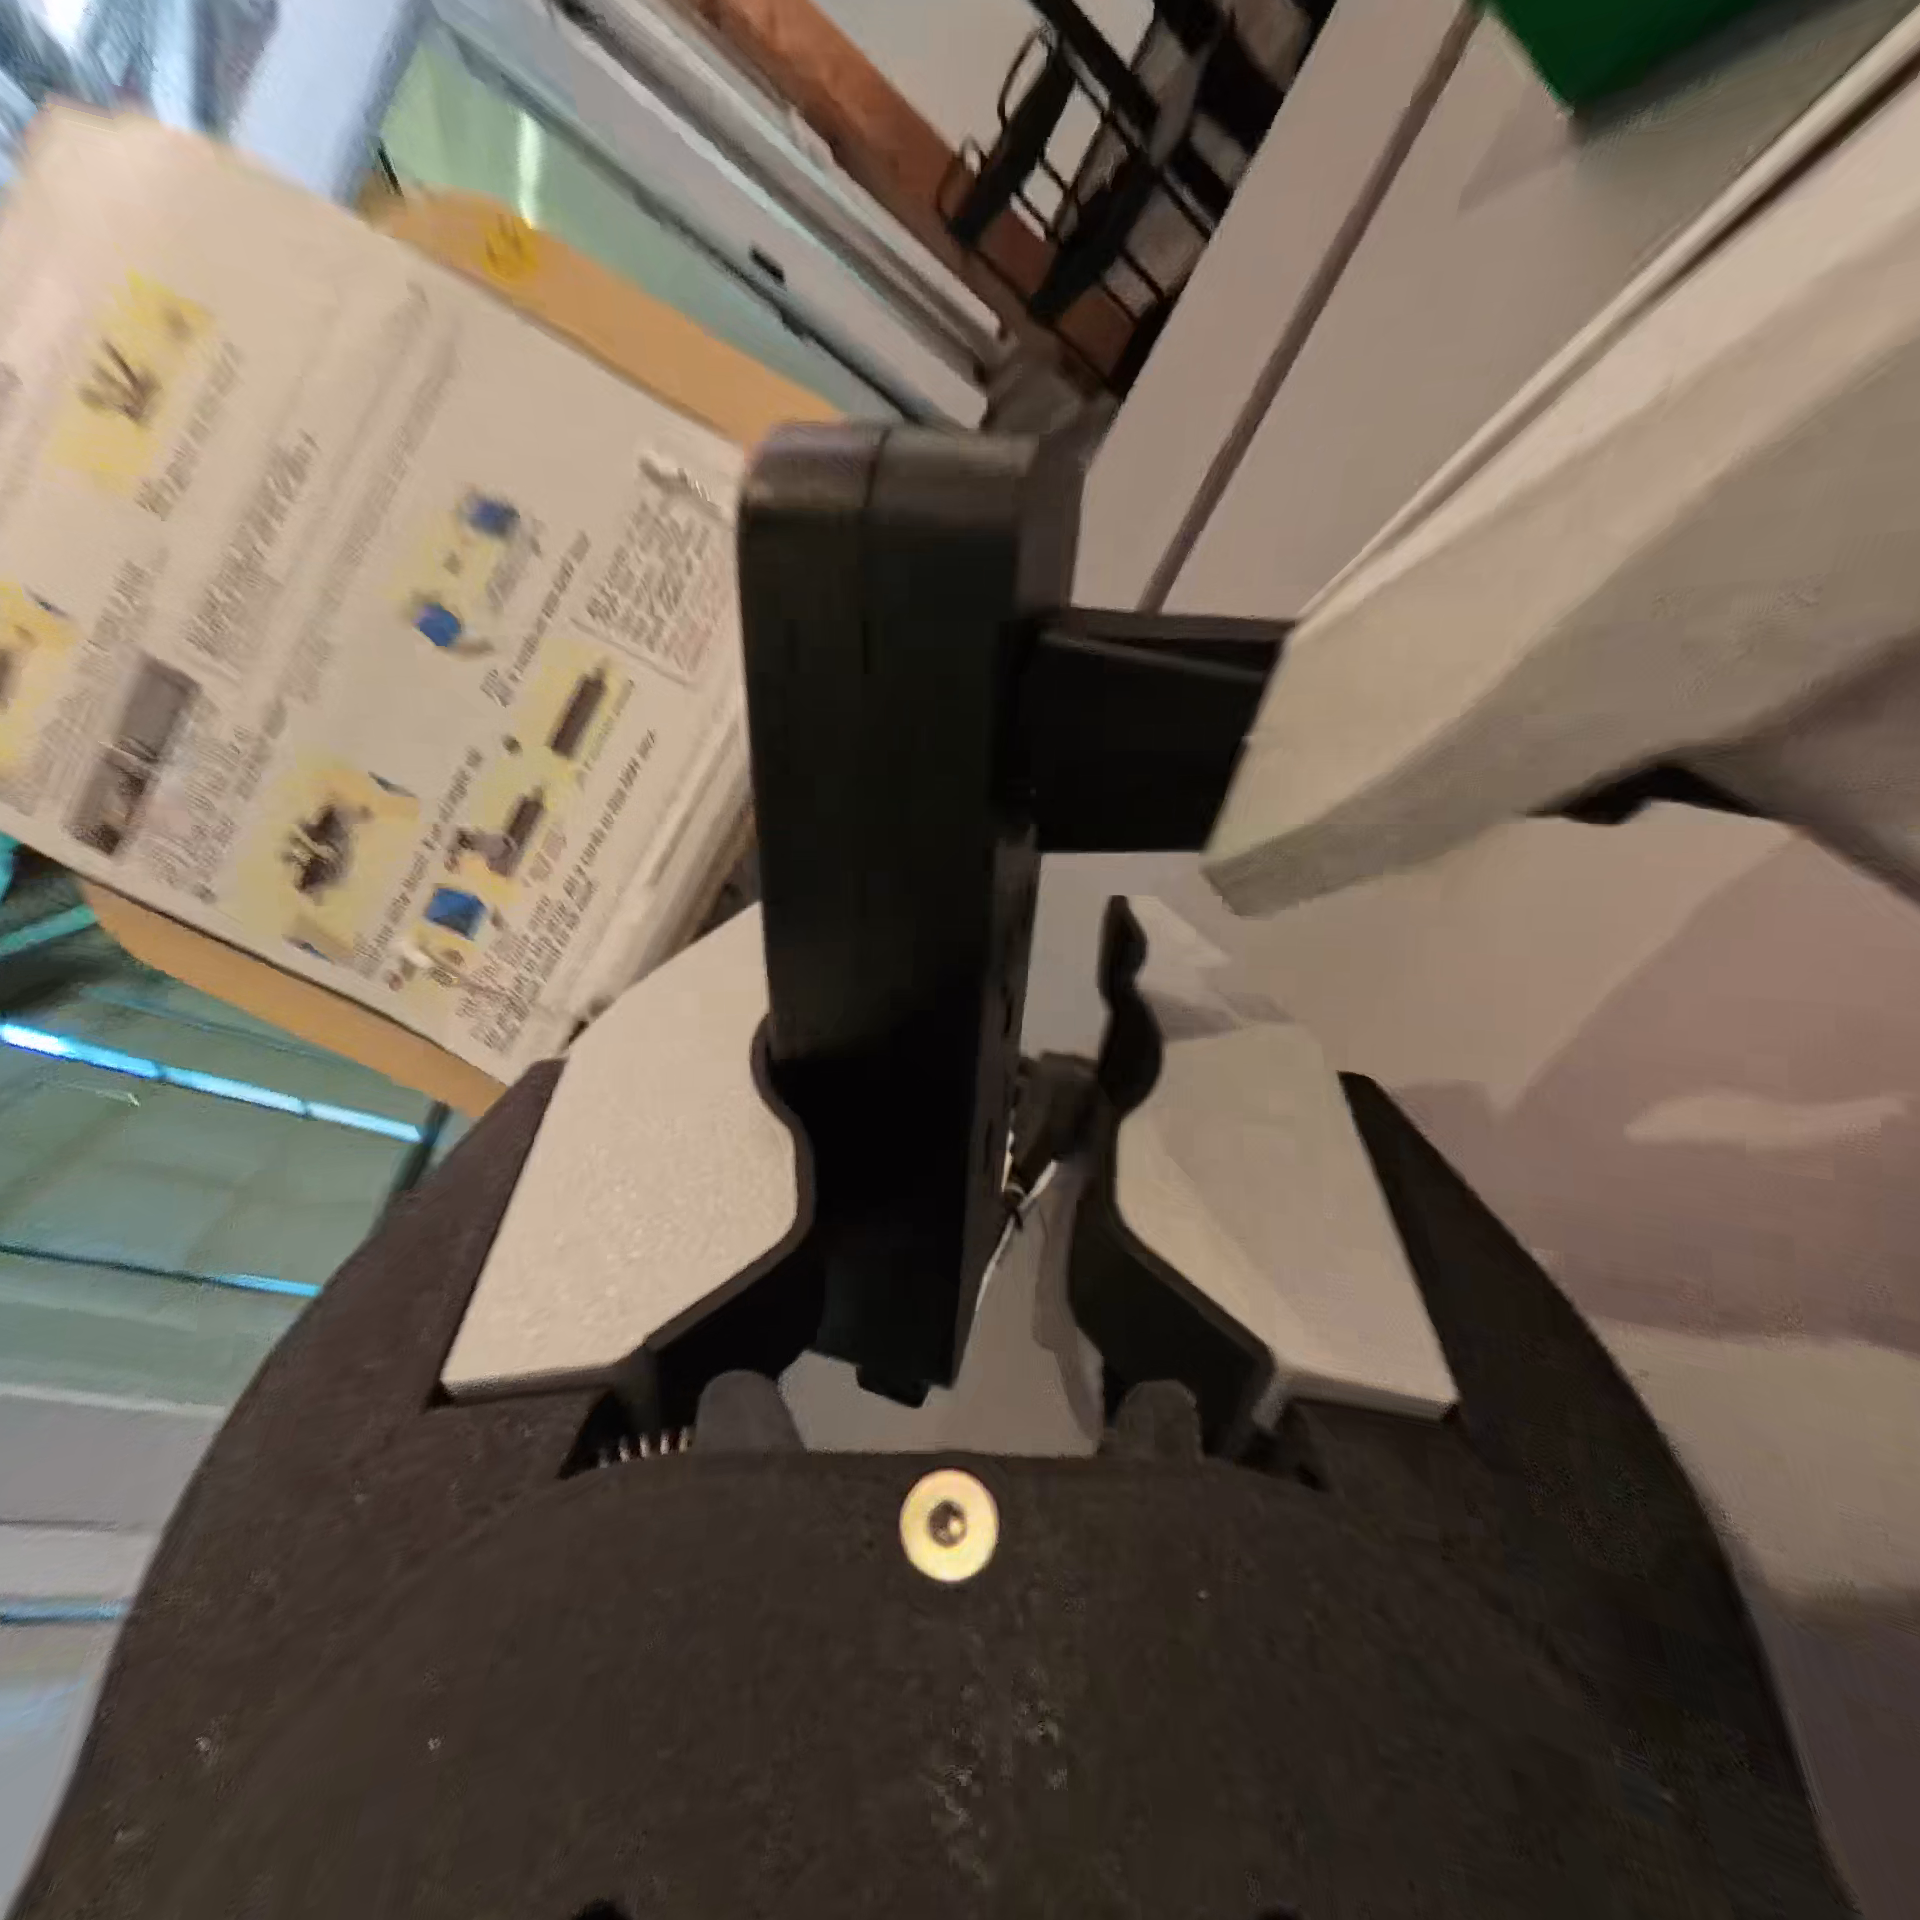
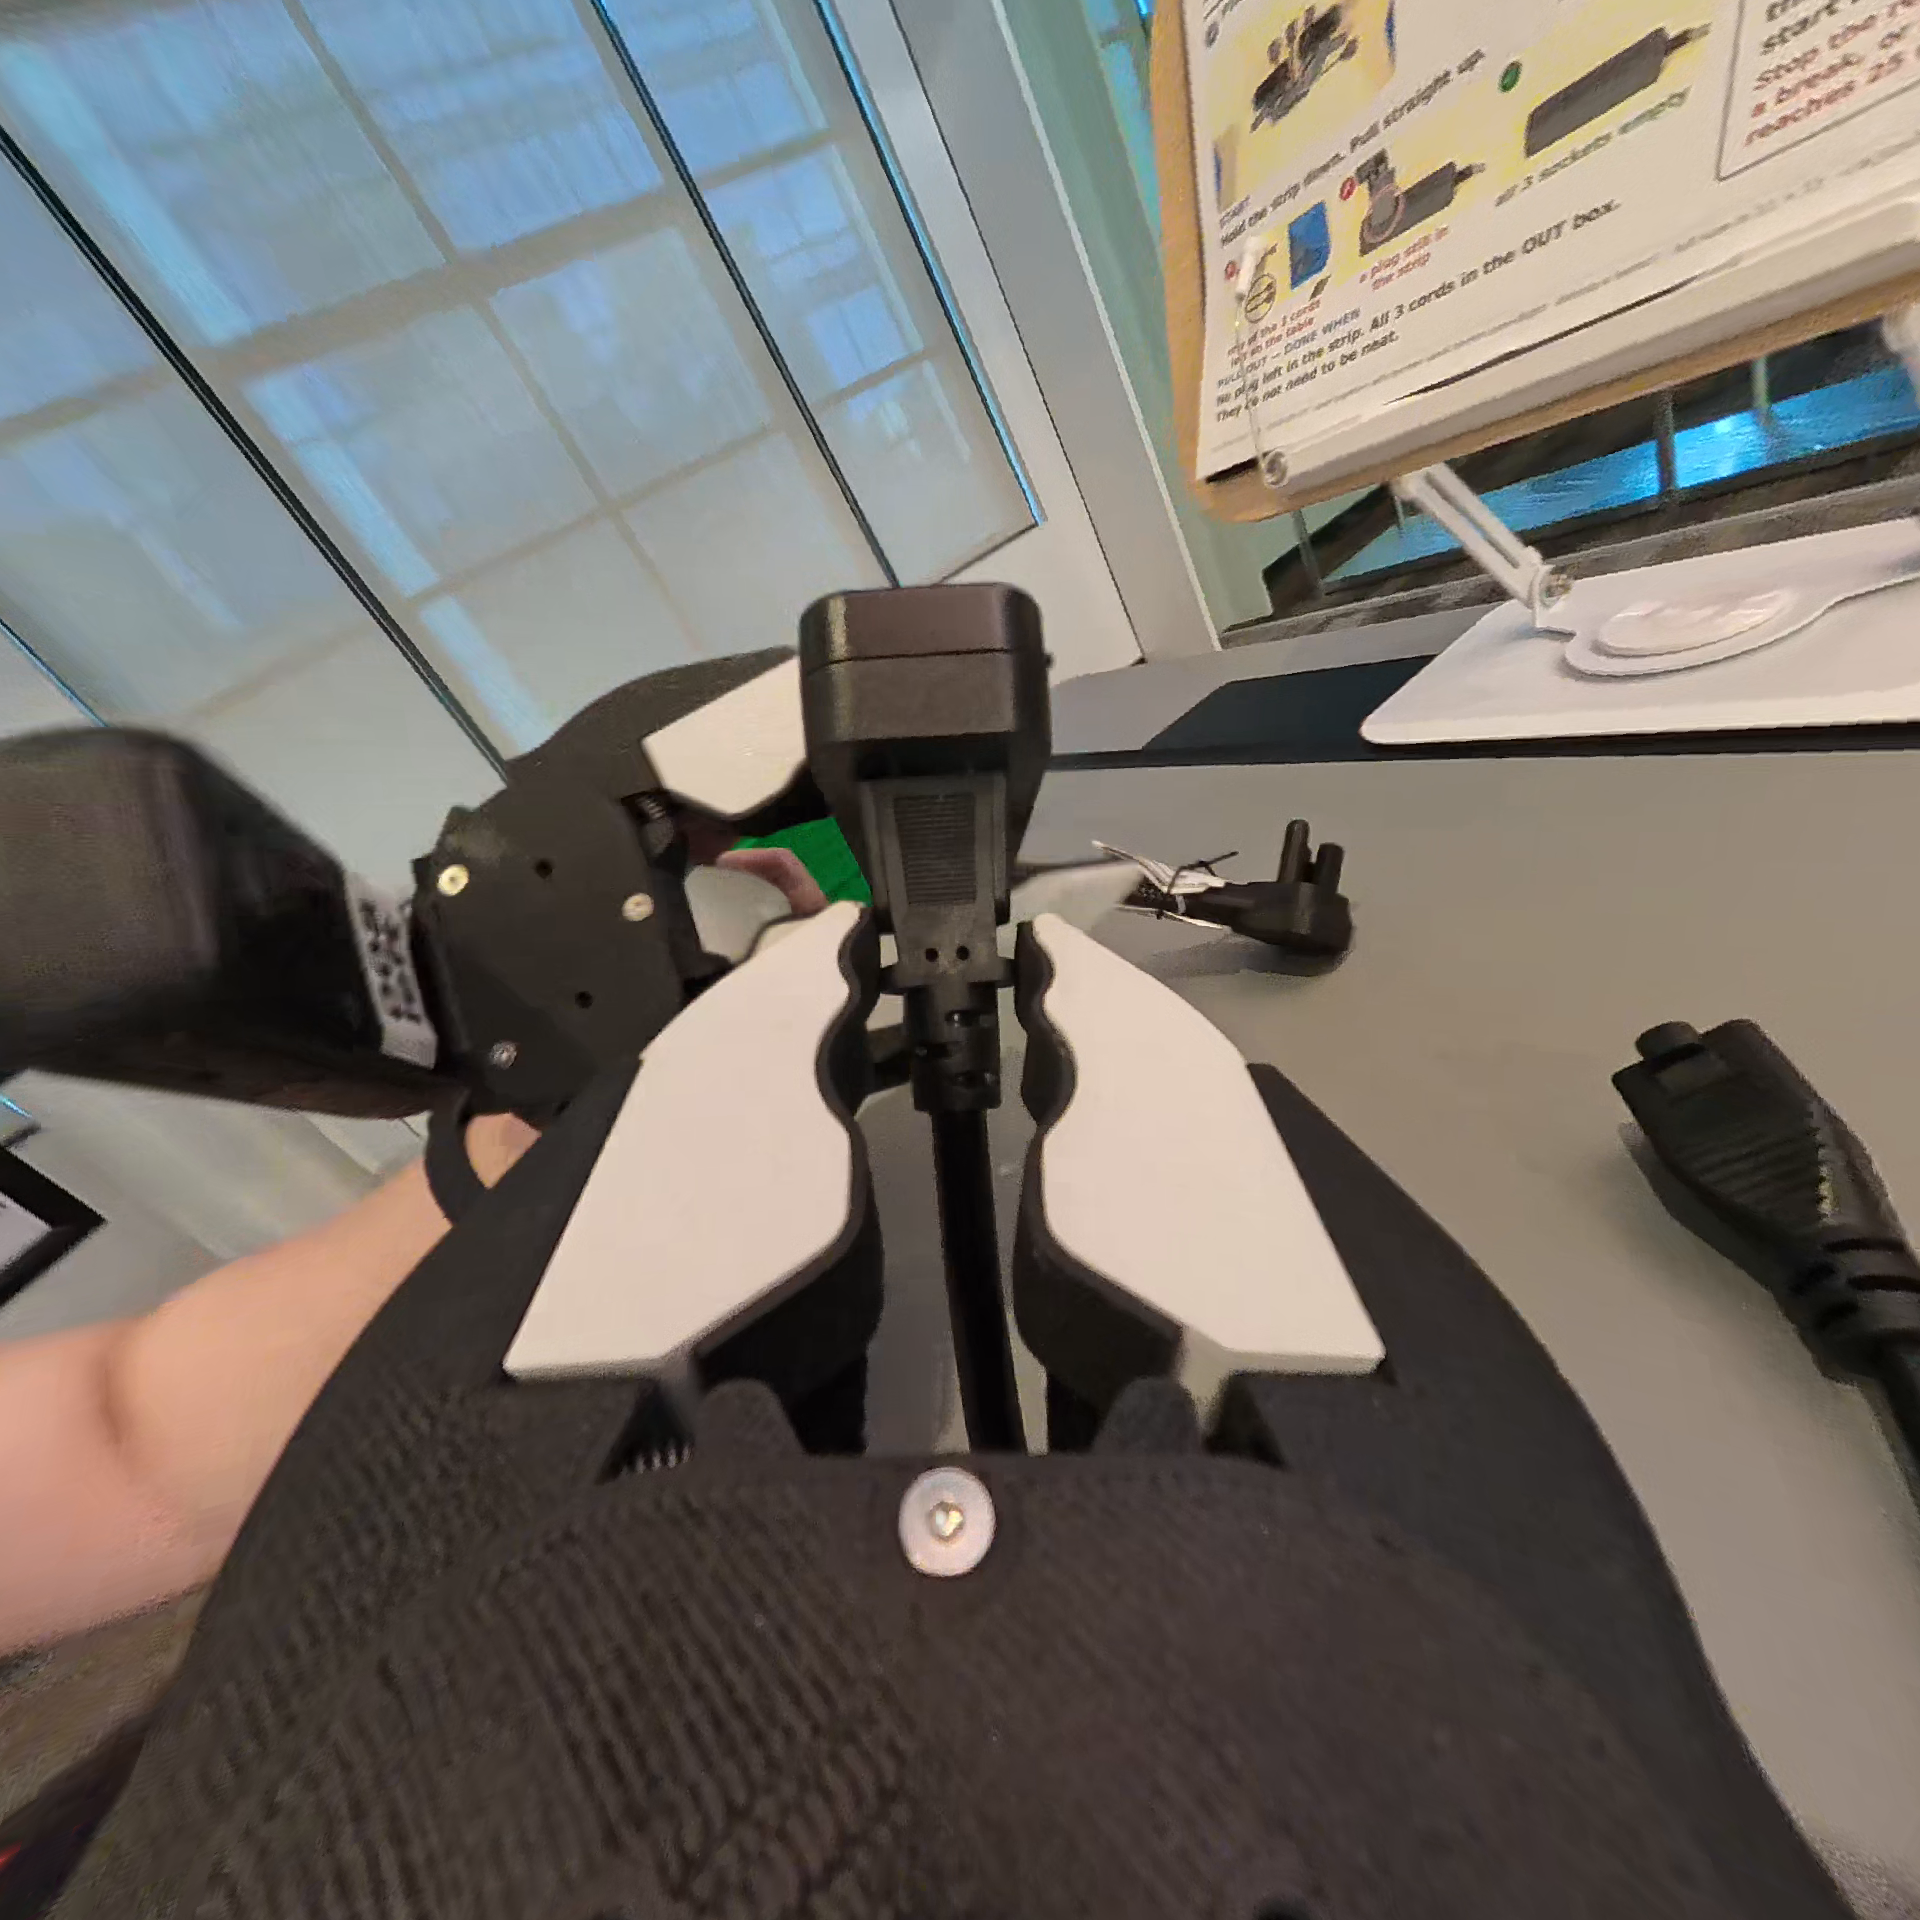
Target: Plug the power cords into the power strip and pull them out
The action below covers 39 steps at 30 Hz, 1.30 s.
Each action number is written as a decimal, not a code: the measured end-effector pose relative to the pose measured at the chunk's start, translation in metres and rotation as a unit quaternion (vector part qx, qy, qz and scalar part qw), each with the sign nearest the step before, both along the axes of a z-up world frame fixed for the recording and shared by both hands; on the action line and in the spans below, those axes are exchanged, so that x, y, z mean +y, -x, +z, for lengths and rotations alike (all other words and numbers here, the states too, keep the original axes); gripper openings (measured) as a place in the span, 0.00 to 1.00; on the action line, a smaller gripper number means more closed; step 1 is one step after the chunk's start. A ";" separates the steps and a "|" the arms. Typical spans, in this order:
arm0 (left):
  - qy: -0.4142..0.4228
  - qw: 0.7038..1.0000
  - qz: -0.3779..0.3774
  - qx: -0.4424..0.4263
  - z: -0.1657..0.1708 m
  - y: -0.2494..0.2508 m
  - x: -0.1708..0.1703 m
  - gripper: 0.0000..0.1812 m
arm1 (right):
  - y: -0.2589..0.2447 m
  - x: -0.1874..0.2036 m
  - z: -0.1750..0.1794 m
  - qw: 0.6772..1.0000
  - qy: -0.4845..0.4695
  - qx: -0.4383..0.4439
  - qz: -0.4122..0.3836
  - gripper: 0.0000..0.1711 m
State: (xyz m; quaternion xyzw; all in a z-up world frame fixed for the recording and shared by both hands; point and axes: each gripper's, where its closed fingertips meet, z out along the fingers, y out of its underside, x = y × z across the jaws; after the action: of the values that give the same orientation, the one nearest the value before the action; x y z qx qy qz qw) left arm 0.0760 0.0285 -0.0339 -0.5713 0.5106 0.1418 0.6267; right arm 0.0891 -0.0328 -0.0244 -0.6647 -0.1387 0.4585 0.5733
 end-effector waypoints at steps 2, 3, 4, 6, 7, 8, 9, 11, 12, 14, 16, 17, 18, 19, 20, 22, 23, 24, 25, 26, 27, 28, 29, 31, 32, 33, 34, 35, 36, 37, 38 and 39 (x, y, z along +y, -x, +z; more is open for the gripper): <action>0.031 1.000 0.002 -0.003 -0.009 0.004 0.005 0.35 | 0.004 0.000 -0.002 1.000 -0.009 -0.025 -0.006 0.14; 0.037 0.999 -0.006 -0.006 -0.010 0.005 0.005 0.31 | 0.005 0.000 -0.004 0.999 -0.014 -0.035 -0.009 0.14; 0.037 0.999 -0.014 -0.011 -0.009 0.006 0.004 0.24 | 0.007 0.000 -0.005 0.999 -0.020 -0.045 -0.009 0.14; 0.029 0.999 -0.028 -0.007 -0.008 0.009 0.003 0.20 | 0.009 -0.001 -0.006 0.998 -0.029 -0.059 -0.006 0.14; 0.027 0.999 -0.028 -0.006 -0.008 0.010 0.004 0.20 | 0.011 -0.002 -0.006 0.997 -0.031 -0.064 -0.005 0.14; 0.031 0.999 -0.026 -0.004 -0.009 0.011 0.004 0.19 | 0.012 -0.002 -0.007 0.997 -0.035 -0.071 -0.006 0.14; 0.030 0.999 -0.023 -0.003 -0.009 0.012 0.005 0.19 | 0.013 -0.002 -0.008 0.996 -0.039 -0.079 -0.005 0.14; 0.034 0.999 -0.022 -0.002 -0.011 0.013 0.006 0.20 | 0.014 -0.003 -0.009 0.994 -0.045 -0.095 -0.004 0.15; 0.035 0.999 -0.023 -0.004 -0.012 0.013 0.007 0.20 | 0.015 -0.003 -0.010 0.994 -0.047 -0.101 -0.003 0.15; 0.040 0.999 -0.030 -0.007 -0.013 0.013 0.008 0.20 | 0.017 -0.003 -0.012 0.993 -0.048 -0.109 0.001 0.15; 0.053 0.998 -0.031 -0.010 -0.015 0.013 0.008 0.19 | 0.019 -0.004 -0.014 0.991 -0.051 -0.122 0.006 0.15; 0.055 0.998 -0.035 -0.009 -0.015 0.013 0.008 0.20 | 0.020 -0.005 -0.014 0.990 -0.055 -0.129 0.007 0.15; 0.051 0.998 -0.037 -0.007 -0.014 0.013 0.008 0.19 | 0.020 -0.005 -0.014 0.989 -0.061 -0.135 0.006 0.15; 0.045 0.998 -0.040 -0.005 -0.013 0.013 0.007 0.19 | 0.020 -0.006 -0.013 0.988 -0.067 -0.139 0.006 0.14; 0.045 0.998 -0.045 0.000 -0.013 0.012 0.005 0.19 | 0.021 -0.006 -0.012 0.987 -0.073 -0.144 0.005 0.15; 0.042 0.998 -0.047 0.016 -0.016 0.008 0.001 0.19 | 0.022 -0.006 -0.008 0.988 -0.075 -0.136 -0.005 0.18; 0.040 0.998 -0.044 0.021 -0.018 0.005 0.000 0.19 | 0.022 -0.006 -0.007 0.989 -0.066 -0.131 -0.013 0.22; 0.039 0.998 -0.038 0.025 -0.019 0.004 -0.001 0.19 | 0.022 -0.005 -0.008 0.990 -0.054 -0.130 -0.019 0.24; 0.040 0.998 -0.032 0.025 -0.020 0.003 0.000 0.19 | 0.021 -0.004 -0.009 0.990 -0.043 -0.129 -0.024 0.25; 0.041 0.998 -0.031 0.027 -0.021 0.003 0.000 0.19 | 0.020 -0.003 -0.009 0.992 -0.033 -0.121 -0.023 0.25; 0.034 0.998 -0.032 0.031 -0.020 0.003 0.000 0.19 | 0.019 -0.003 -0.010 0.994 -0.020 -0.110 -0.019 0.24; 0.024 0.999 -0.035 0.034 -0.019 0.003 -0.001 0.19 | 0.017 -0.002 -0.012 0.995 -0.006 -0.103 -0.014 0.19; 0.022 0.998 -0.032 0.039 -0.020 0.003 0.000 0.19 | 0.016 -0.002 -0.014 0.995 0.006 -0.100 -0.008 0.16; 0.022 0.999 -0.030 0.040 -0.020 0.003 -0.001 0.19 | 0.016 -0.003 -0.016 0.995 0.010 -0.103 0.000 0.16; 0.019 0.999 -0.031 0.040 -0.019 0.003 -0.001 0.19 | 0.015 -0.003 -0.016 0.994 0.003 -0.111 -0.001 0.16; 0.019 0.998 -0.032 0.043 -0.019 0.003 -0.002 0.19 | 0.015 -0.003 -0.016 0.993 -0.003 -0.120 -0.001 0.16; 0.012 0.998 -0.030 0.047 -0.017 0.003 -0.003 0.19 | 0.015 -0.004 -0.016 0.992 -0.005 -0.128 0.001 0.16; 0.005 0.998 -0.027 0.052 -0.016 0.003 -0.003 0.19 | 0.015 -0.005 -0.016 0.991 -0.005 -0.130 0.004 0.16; 0.006 0.998 -0.024 0.061 -0.017 0.003 -0.003 0.19 | 0.014 -0.006 -0.017 0.991 0.003 -0.131 0.009 0.16; 0.008 0.997 -0.022 0.071 -0.019 0.004 -0.002 0.19 | 0.014 -0.006 -0.020 0.990 0.015 -0.137 0.015 0.16; 0.005 0.997 -0.023 0.076 -0.020 0.004 -0.002 0.19 | 0.015 -0.007 -0.023 0.988 0.022 -0.150 0.019 0.16; -0.004 0.997 -0.025 0.079 -0.019 0.004 -0.001 0.19 | 0.015 -0.007 -0.025 0.985 0.015 -0.170 0.017 0.16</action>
State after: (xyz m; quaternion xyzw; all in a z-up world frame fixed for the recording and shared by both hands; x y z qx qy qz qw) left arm 0.0720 0.0271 -0.0533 -0.5429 0.5723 0.1728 0.5897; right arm 0.0741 -0.0395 -0.0498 -0.7390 -0.2390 0.3506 0.5233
